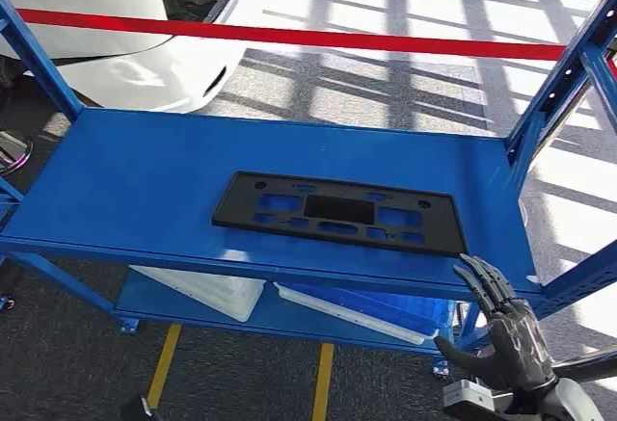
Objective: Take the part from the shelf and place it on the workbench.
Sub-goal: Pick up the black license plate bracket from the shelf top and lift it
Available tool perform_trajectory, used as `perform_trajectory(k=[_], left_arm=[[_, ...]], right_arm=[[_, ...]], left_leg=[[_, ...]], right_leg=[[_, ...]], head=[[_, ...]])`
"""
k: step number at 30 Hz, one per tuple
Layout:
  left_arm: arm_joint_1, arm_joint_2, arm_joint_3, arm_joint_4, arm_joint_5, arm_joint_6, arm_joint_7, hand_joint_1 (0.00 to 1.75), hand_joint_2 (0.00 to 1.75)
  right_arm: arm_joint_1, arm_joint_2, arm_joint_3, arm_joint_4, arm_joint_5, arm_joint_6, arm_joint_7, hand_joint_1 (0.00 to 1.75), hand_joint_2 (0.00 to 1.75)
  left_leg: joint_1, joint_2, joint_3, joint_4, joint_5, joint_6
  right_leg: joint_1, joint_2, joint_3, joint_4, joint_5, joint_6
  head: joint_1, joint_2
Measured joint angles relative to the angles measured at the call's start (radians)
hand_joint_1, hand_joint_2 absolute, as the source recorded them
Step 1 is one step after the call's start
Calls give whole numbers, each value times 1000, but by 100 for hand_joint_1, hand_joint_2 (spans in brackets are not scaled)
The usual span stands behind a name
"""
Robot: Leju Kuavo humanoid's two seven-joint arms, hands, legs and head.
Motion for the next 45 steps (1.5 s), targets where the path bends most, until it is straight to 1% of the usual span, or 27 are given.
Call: perform_trajectory(k=[4,7,15,21,29,33,37,40,45], left_arm=[[0,0,0,0,0,-2,0,0,0],[-1,-1,-6,0,0,-5,4,0,0],[-6,-2,-25,0,0,-8,14,0,0],[-8,-2,-30,0,0,-9,18,0,0],[-16,-2,-46,0,0,-9,23,0,0],[-19,-2,-50,0,0,-11,29,0,0],[-21,-2,-54,0,0,-16,35,0,0],[-24,-3,-61,0,0,-18,41,0,0],[-27,-4,-73,0,0,-18,47,0,0]], right_arm=[[-15,-3,11,3,-12,12,-2,0,175],[-56,-5,36,12,-27,47,-3,0,175],[-232,-12,139,89,-26,123,39,0,175],[-366,-25,216,201,-5,154,67,0,175],[-529,-20,308,352,33,196,99,0,175],[-578,-12,348,424,68,170,114,0,175],[-601,3,379,484,113,89,119,0,175],[-605,26,395,527,132,31,124,0,175],[-609,64,414,580,155,-22,129,0,175]], left_leg=[[0,0,0,0,0,0],[0,0,0,0,0,0],[0,0,0,0,1,1],[0,0,0,0,1,1],[0,0,0,0,1,1],[0,-1,0,0,1,1],[0,-1,-1,0,1,1],[0,-1,-1,0,1,1],[0,-1,-1,0,1,1]], right_leg=[[0,0,0,0,0,0],[0,0,0,0,0,0],[0,0,1,0,1,0],[0,0,0,0,1,0],[0,0,0,0,2,1],[0,0,0,0,2,1],[0,0,0,0,2,1],[0,0,0,0,2,1],[0,0,0,0,2,1]], head=[[0,0],[0,0],[0,0],[0,0],[0,0],[0,0],[0,0],[0,0],[0,0]])
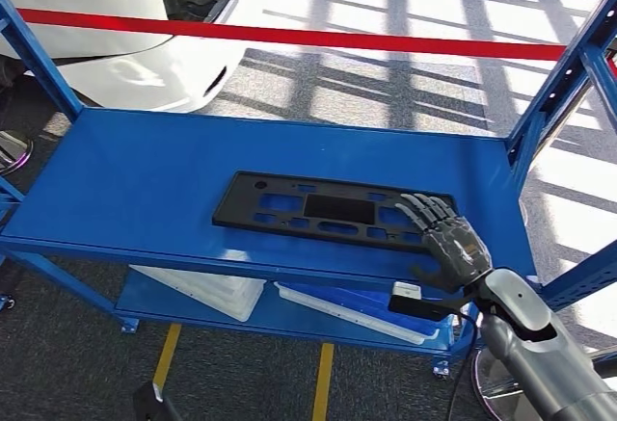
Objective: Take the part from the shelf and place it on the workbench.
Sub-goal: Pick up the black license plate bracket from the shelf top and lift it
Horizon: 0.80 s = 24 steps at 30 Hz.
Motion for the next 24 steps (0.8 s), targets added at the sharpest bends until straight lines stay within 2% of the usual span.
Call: perform_trajectory(k=[13,24], left_arm=[[-6,0,-11,0,0,0,5,0,0],[-5,-1,-23,0,0,0,8,0,0]], right_arm=[[-12,64,21,74,37,-54,22,0,175],[-22,77,-6,143,89,-130,67,0,175]], left_leg=[[0,0,0,0,0,0],[0,0,0,0,0,0]], right_leg=[[0,0,0,0,0,0],[0,0,0,0,0,0]], head=[[0,0],[0,0]])
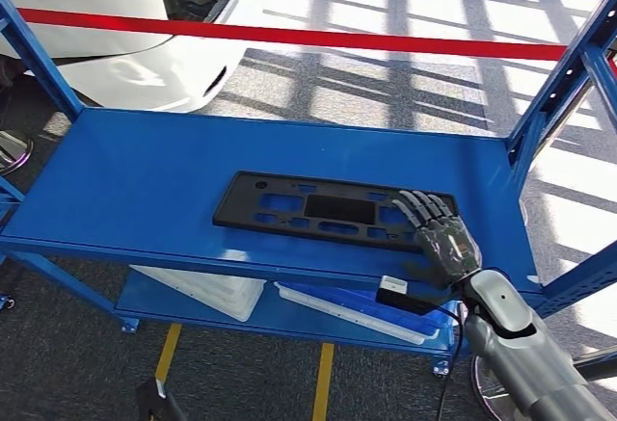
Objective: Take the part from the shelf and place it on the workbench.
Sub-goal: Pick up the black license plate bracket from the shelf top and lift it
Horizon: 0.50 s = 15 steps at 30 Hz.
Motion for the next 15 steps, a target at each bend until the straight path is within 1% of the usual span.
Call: perform_trajectory(k=[8,15], left_arm=[[3,0,-2,0,0,0,3,0,0],[3,0,-3,0,0,-1,3,0,0]], right_arm=[[-2,-4,-66,68,71,-69,42,0,175],[-2,-8,-110,104,55,-84,35,0,175]], left_leg=[[0,0,0,0,0,0],[0,0,0,0,0,0]], right_leg=[[0,0,0,0,0,0],[0,0,0,0,0,0]], head=[[0,0],[0,0]])
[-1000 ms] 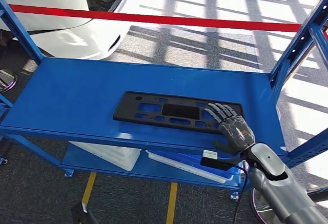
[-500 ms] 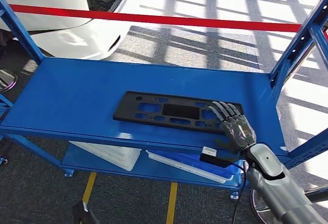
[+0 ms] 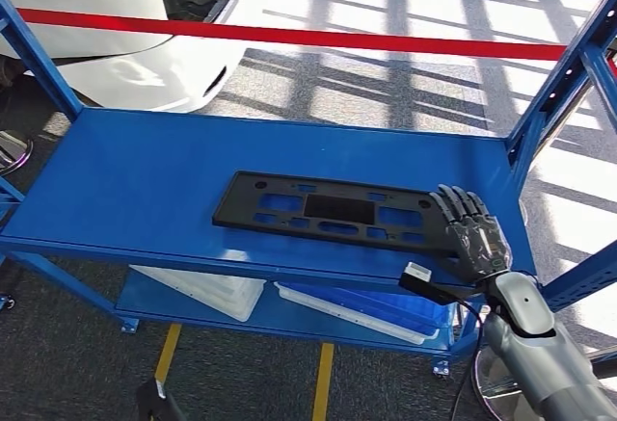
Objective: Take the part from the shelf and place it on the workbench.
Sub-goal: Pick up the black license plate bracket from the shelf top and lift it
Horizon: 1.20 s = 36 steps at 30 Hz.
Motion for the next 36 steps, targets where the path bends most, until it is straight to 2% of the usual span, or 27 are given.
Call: perform_trajectory(k=[9,20,36], left_arm=[[0,0,-2,0,0,-3,5,0,0],[-1,0,-25,0,0,-8,9,0,0],[-3,0,-28,0,0,-10,15,0,0]], right_arm=[[4,3,-33,32,-23,0,-62,0,175],[-7,37,-34,83,-30,8,-124,0,175],[-42,81,-32,136,-25,25,-125,0,175]], left_leg=[[0,0,0,0,0,0],[0,0,2,0,0,0],[0,0,3,0,0,0]], right_leg=[[0,0,0,0,0,0],[0,0,2,0,0,0],[0,0,3,0,0,0]], head=[[0,0],[0,0],[0,0]])
